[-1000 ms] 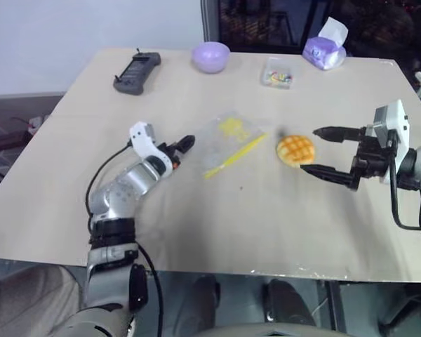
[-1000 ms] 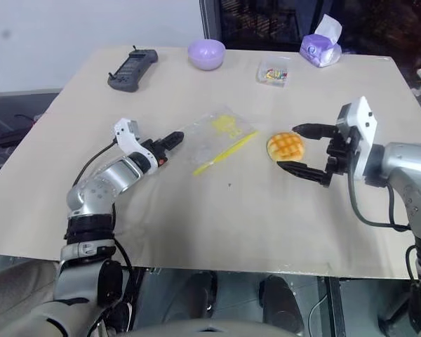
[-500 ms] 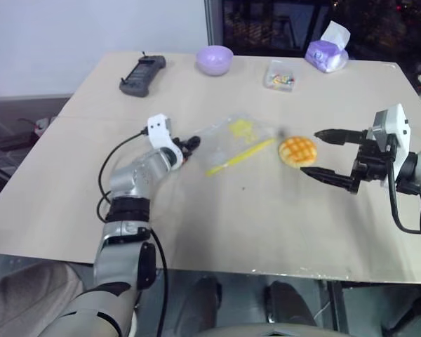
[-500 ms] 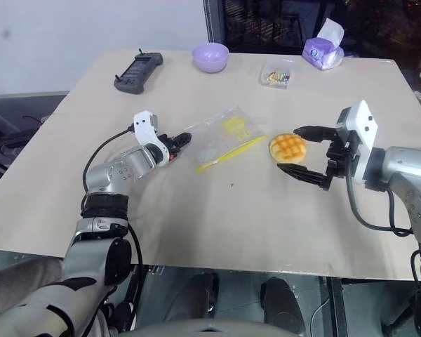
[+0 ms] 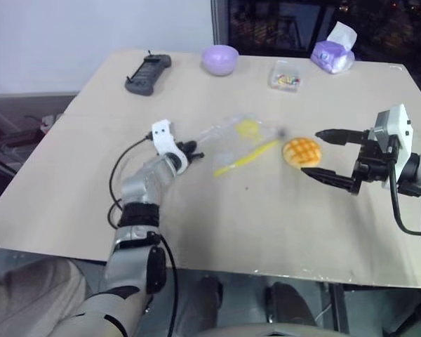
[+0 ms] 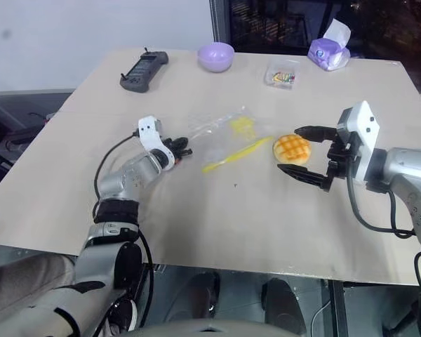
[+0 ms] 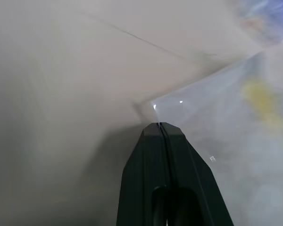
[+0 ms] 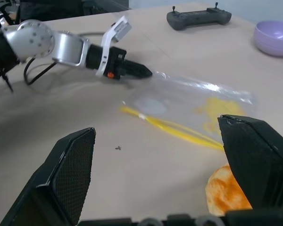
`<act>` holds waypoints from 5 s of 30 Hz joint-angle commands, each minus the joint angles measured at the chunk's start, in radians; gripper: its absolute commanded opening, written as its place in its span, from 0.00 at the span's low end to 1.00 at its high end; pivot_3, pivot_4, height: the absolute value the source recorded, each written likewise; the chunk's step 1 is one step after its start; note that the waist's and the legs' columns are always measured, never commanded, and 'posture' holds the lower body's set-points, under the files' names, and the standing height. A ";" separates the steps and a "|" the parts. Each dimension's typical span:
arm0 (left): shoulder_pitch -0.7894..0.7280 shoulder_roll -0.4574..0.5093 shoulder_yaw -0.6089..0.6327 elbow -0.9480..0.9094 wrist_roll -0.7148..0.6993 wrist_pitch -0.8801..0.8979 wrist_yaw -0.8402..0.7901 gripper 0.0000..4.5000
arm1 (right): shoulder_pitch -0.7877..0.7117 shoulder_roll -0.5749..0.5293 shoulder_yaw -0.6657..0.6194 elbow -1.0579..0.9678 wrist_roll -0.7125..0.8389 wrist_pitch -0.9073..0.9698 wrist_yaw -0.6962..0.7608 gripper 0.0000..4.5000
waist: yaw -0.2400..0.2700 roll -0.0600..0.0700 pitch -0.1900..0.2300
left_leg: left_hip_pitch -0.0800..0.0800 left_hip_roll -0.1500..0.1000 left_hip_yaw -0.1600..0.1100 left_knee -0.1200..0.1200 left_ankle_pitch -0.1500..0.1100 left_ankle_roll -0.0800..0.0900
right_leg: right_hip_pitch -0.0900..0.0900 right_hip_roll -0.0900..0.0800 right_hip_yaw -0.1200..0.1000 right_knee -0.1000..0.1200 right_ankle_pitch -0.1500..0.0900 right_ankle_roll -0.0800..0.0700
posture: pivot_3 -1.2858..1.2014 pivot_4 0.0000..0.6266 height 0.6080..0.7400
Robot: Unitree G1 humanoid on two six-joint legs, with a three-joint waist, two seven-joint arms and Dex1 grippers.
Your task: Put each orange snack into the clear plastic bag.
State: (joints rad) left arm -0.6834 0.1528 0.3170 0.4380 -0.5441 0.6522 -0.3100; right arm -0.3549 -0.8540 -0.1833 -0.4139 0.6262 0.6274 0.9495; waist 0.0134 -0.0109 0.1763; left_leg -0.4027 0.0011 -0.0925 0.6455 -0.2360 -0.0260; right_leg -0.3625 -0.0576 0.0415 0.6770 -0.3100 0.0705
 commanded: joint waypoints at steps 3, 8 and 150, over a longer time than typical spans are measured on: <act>0.077 0.004 0.064 -0.243 -0.223 0.163 -0.093 0.01 | -0.002 0.007 -0.009 -0.015 0.000 -0.018 -0.015 1.00 | -0.014 -0.002 0.002 | -0.003 0.001 0.000 0.000 0.002 -0.003 | -0.003 0.001 0.000 0.000 0.000 0.000 | 0.52 0.24 1.00; 0.147 0.014 0.141 -0.392 -0.370 0.259 -0.042 0.01 | 0.005 0.018 0.091 0.016 -0.124 -0.087 -0.033 1.00 | -0.033 -0.002 0.002 | -0.014 0.001 0.001 0.002 0.002 -0.004 | -0.014 0.001 0.002 0.002 0.000 0.000 | 0.52 0.24 1.00; 0.609 0.298 -0.417 -0.864 0.710 -0.458 -0.018 0.65 | -0.616 0.586 0.620 1.079 -1.144 -0.964 -0.486 0.00 | -0.073 -0.003 0.003 | -0.008 0.003 0.006 0.004 0.001 -0.002 | -0.019 0.004 0.009 0.017 0.001 -0.002 | 0.52 0.24 1.00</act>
State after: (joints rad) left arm -0.0701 0.4514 -0.1109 -0.4073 0.1575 0.2078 -0.3259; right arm -0.9576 -0.2666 0.4478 0.7072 -0.5279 -0.3322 0.4715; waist -0.0600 -0.0140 0.1791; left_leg -0.4107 0.0040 -0.0865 0.6494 -0.2347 -0.0280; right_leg -0.3811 -0.0531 0.0507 0.6936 -0.3092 0.0684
